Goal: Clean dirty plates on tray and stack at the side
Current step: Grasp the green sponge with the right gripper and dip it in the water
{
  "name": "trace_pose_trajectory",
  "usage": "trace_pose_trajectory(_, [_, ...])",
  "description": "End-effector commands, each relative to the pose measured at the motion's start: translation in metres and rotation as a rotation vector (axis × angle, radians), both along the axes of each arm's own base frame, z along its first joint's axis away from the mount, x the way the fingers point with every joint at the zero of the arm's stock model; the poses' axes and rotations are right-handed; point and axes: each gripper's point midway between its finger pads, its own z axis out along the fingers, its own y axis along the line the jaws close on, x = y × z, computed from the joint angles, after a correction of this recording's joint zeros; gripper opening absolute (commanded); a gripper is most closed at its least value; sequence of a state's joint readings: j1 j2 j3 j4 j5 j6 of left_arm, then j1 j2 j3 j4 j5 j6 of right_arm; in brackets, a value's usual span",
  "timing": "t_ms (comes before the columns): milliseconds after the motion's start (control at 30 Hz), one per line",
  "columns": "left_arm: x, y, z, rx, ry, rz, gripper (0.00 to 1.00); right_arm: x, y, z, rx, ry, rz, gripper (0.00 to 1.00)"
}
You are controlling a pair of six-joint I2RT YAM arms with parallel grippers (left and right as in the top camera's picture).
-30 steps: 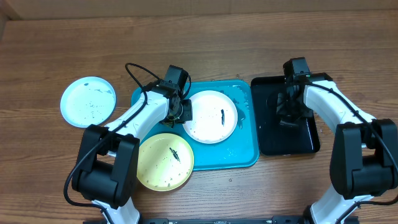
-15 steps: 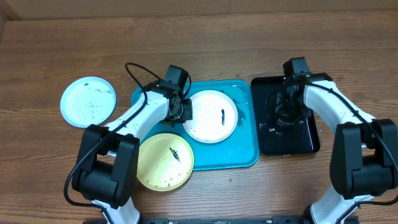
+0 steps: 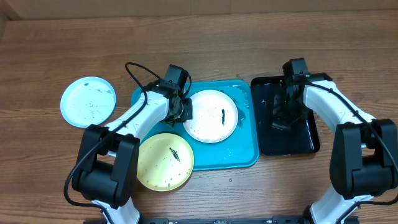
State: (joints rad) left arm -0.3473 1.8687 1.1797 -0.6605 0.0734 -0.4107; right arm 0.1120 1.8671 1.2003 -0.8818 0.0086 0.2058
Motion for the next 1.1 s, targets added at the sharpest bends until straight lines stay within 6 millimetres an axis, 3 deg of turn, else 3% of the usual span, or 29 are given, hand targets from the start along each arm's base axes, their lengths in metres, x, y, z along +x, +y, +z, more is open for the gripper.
trace_pose_trajectory(0, [0.002, -0.002, -0.003, 0.01, -0.002, -0.027, 0.09, 0.003, -0.003, 0.007, -0.016, -0.029, -0.008, 0.41])
trace_pose_trajectory(233, [0.002, -0.002, -0.003, 0.011, -0.002, -0.027, 0.09, 0.01, -0.002, 0.009, -0.008, -0.052, -0.061, 0.53])
trace_pose_trajectory(467, [0.002, -0.002, -0.003, 0.011, -0.001, -0.027, 0.09, 0.016, -0.004, 0.014, -0.015, -0.072, -0.092, 0.54])
trace_pose_trajectory(633, [0.002, -0.002, -0.003, 0.011, -0.001, -0.027, 0.09, 0.017, -0.016, 0.015, -0.08, -0.08, -0.115, 0.52])
trace_pose_trajectory(967, [0.002, -0.002, -0.003, 0.011, -0.001, -0.026, 0.09, 0.02, -0.016, 0.015, -0.078, -0.093, -0.121, 0.33])
trace_pose_trajectory(1067, [0.002, -0.002, -0.003, 0.011, -0.002, -0.026, 0.13, 0.017, -0.013, 0.015, -0.066, -0.082, -0.119, 0.11])
